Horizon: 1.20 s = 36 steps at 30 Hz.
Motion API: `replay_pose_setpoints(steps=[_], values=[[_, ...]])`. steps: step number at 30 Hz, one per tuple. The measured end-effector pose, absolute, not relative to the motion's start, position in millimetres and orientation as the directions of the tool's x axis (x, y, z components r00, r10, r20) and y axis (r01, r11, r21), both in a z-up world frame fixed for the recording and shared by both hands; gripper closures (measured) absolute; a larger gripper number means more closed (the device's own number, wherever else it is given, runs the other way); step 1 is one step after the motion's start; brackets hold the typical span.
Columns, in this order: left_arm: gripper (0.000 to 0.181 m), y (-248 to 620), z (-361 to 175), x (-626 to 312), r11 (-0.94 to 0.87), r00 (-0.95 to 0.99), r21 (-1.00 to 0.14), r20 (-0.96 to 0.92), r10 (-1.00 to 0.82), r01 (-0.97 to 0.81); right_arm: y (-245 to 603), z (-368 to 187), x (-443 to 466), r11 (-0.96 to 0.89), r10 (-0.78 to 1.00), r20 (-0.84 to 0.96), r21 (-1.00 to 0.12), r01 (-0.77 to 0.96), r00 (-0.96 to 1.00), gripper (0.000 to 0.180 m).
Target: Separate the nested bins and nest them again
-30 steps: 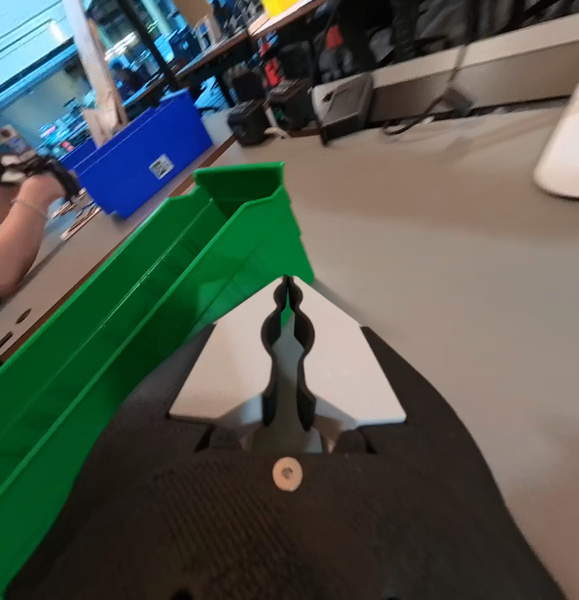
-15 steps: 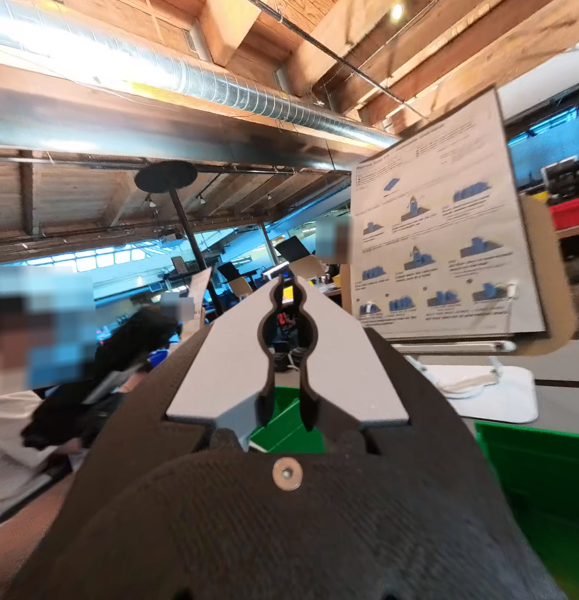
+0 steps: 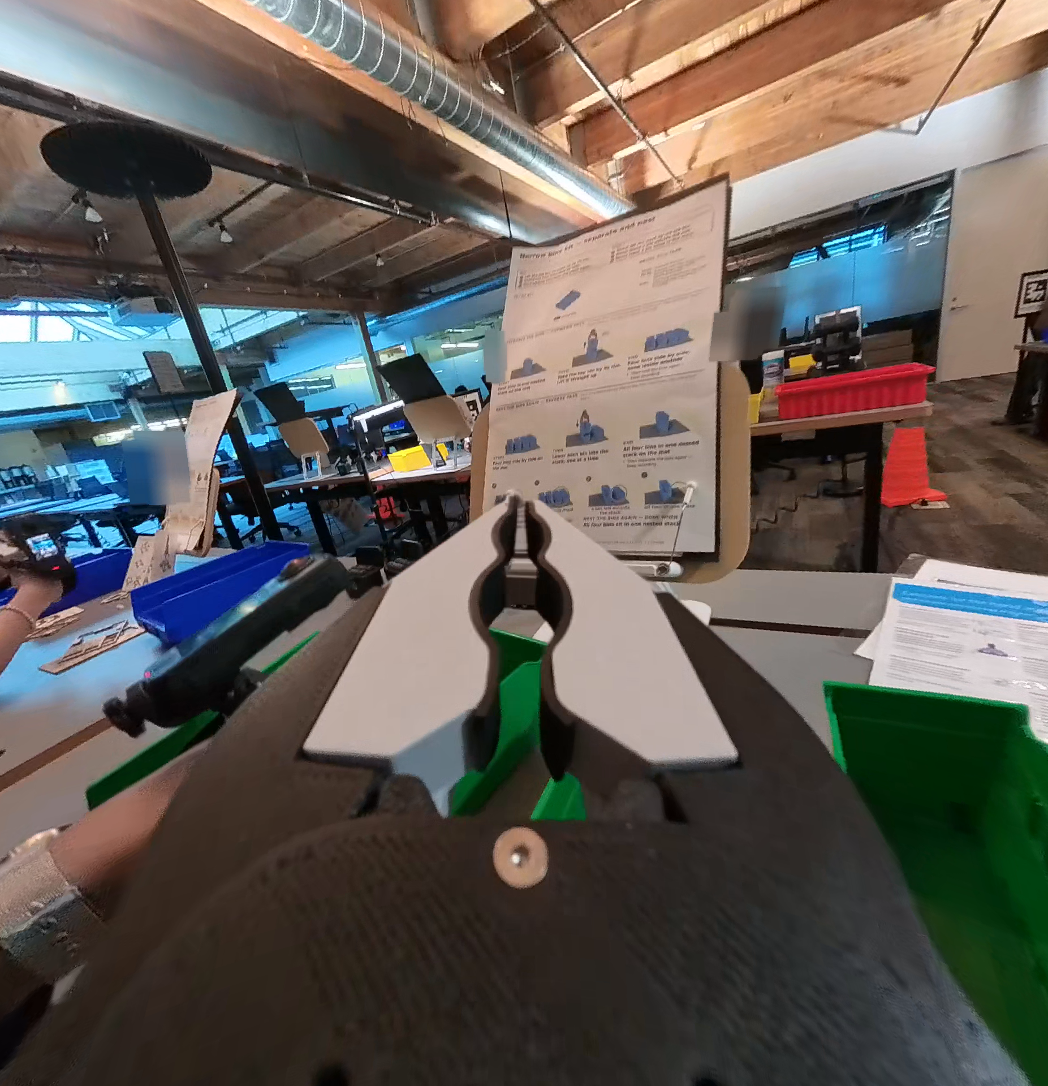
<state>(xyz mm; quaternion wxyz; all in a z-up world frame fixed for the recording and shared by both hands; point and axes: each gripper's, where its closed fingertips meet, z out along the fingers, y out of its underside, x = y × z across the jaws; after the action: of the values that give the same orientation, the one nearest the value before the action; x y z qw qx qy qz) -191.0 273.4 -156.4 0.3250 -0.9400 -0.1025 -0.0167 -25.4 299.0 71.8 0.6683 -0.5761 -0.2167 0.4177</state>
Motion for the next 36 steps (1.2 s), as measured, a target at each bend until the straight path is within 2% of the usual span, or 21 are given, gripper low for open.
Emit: replay_pose_setpoints(steps=[1,3,5,10,14,16,18,21,26,28,32,34,36], values=[[0.131,273.1,-151.6,-186.8,-0.759,0.975,-0.613,0.138,0.173,0.221,298.1,69.3,-28.5,-0.018,0.813,-0.189,-0.954,-0.300,0.551,0.175],[0.111,269.1,-131.4,-171.5,-0.710,0.957,-0.651,0.265,0.121,0.270,294.7,65.2,-35.5,-0.022,0.822,-0.177,-0.960,-0.281,0.542,0.169],[0.109,255.8,-107.3,-162.1,-0.651,0.936,-0.699,0.348,0.052,0.296,288.4,61.1,-45.6,-0.019,0.835,-0.155,-0.967,-0.255,0.527,0.163],[0.109,198.4,-77.1,-206.3,-0.444,0.966,-0.860,0.250,0.063,0.251,245.9,48.4,-96.1,-0.018,0.912,-0.097,-0.980,-0.198,0.398,0.147],[0.090,146.0,-86.6,-210.7,-0.314,0.956,-0.907,0.293,0.009,0.281,193.3,7.2,-151.2,-0.025,0.954,-0.068,-0.989,-0.149,0.292,0.138],[0.091,123.1,-97.9,-217.0,-0.245,0.973,-0.942,0.227,0.039,0.230,176.0,-25.8,-173.1,-0.005,0.950,-0.038,-0.994,-0.108,0.310,0.133],[0.100,105.2,-107.4,-230.5,-0.177,0.988,-0.977,0.099,0.119,0.119,168.9,-62.5,-189.7,0.019,0.933,0.015,-1.000,-0.008,0.359,0.124],[0.105,100.6,-119.7,-228.8,-0.212,0.992,-0.977,-0.041,0.120,-0.015,168.1,-114.5,-196.1,-0.002,0.898,0.071,-0.986,0.165,0.435,0.111],[0.119,107.7,-146.6,-208.2,-0.293,1.000,-0.956,0.000,0.004,0.001,177.0,-139.1,-169.6,0.022,0.858,0.159,-0.961,0.275,0.489,0.101],[0.137,108.9,-148.2,-203.8,-0.294,0.999,-0.955,0.046,-0.023,0.038,172.7,-149.6,-162.3,-0.011,0.888,0.129,-0.954,0.301,0.441,0.106],[0.137,112.8,-160.3,-210.0,-0.327,1.000,-0.945,0.028,0.009,0.030,143.5,-172.3,-150.1,-0.038,0.955,0.055,-0.952,0.305,0.291,0.115],[0.141,118.2,-160.6,-215.1,-0.320,0.998,-0.947,0.005,0.057,0.023,129.0,-186.3,-145.7,-0.001,0.974,0.077,-0.938,0.346,0.213,0.112],[0.147,125.9,-147.6,-220.4,-0.261,0.991,-0.965,-0.029,0.131,0.006,122.2,-203.6,-141.9,0.056,0.975,0.139,-0.907,0.418,0.173,0.102]])
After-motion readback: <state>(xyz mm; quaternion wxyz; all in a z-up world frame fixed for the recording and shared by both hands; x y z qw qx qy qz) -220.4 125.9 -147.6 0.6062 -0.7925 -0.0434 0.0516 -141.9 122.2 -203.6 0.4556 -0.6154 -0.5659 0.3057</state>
